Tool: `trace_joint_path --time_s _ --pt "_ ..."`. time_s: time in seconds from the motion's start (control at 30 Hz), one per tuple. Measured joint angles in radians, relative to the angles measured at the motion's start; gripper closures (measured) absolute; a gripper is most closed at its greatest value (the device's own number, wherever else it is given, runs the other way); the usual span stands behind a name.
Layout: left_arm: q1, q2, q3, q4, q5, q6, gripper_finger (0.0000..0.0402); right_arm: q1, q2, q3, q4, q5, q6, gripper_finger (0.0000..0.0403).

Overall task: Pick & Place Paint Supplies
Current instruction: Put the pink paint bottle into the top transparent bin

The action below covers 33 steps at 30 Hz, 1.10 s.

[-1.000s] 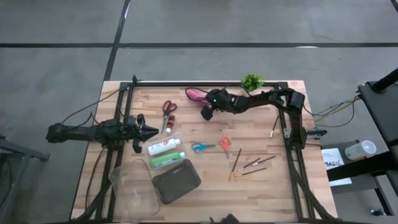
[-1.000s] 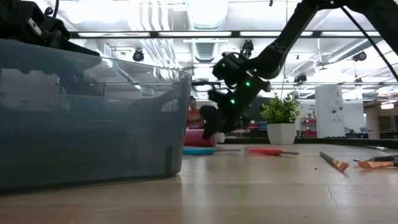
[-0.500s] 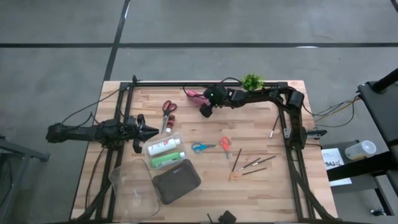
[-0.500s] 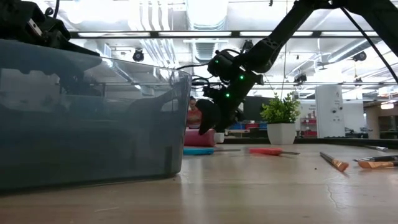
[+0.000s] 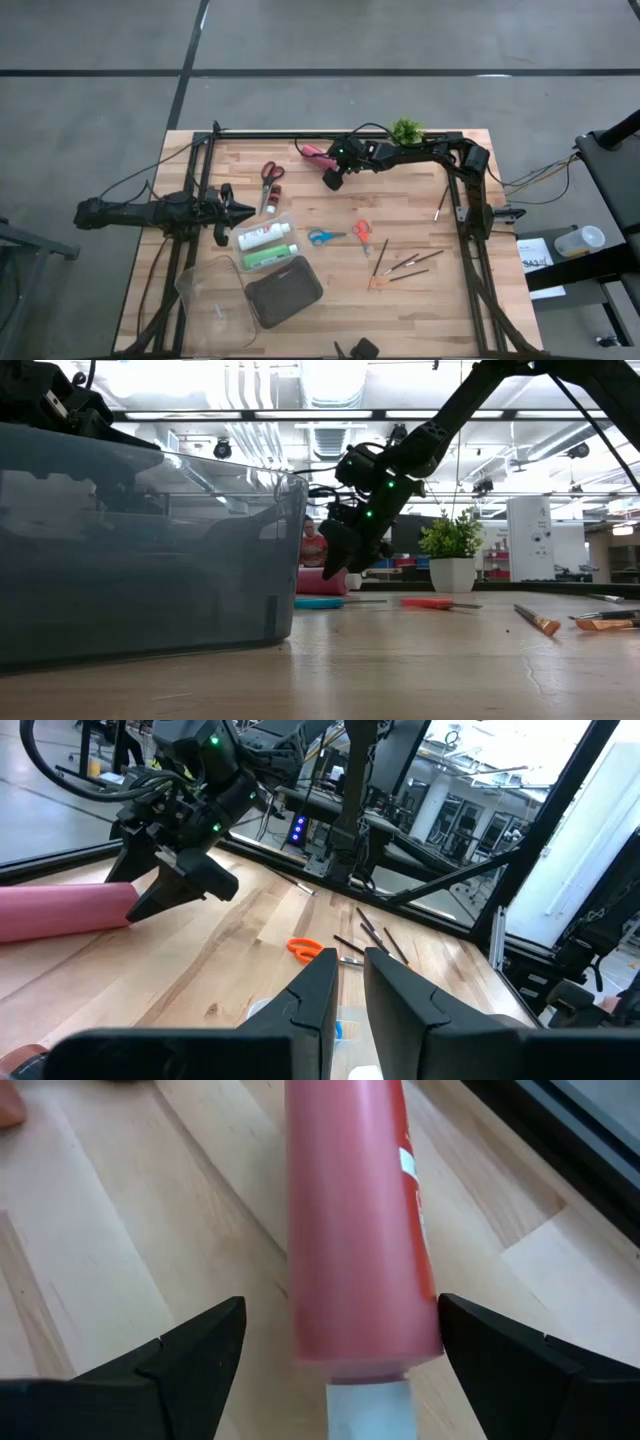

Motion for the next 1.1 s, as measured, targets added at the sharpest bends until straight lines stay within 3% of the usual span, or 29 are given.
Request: trace_joint_path --time_s 0.5,0.87,1.1 --pt "0.000 0.000 0.000 0.000 0.000 0.000 0.0340 0.000 0.000 -0.002 -0.003 0.002 0.005 0.0086" --pt "0.000 0.000 0.000 0.000 0.000 0.000 0.0340 0.000 0.000 -0.005 -0.002 0.003 0.006 0.0190" --pt "0.000 0.000 0.000 0.000 0.000 0.000 0.0340 0.000 0.000 -0.005 -0.001 -0.010 0.006 0.0202"
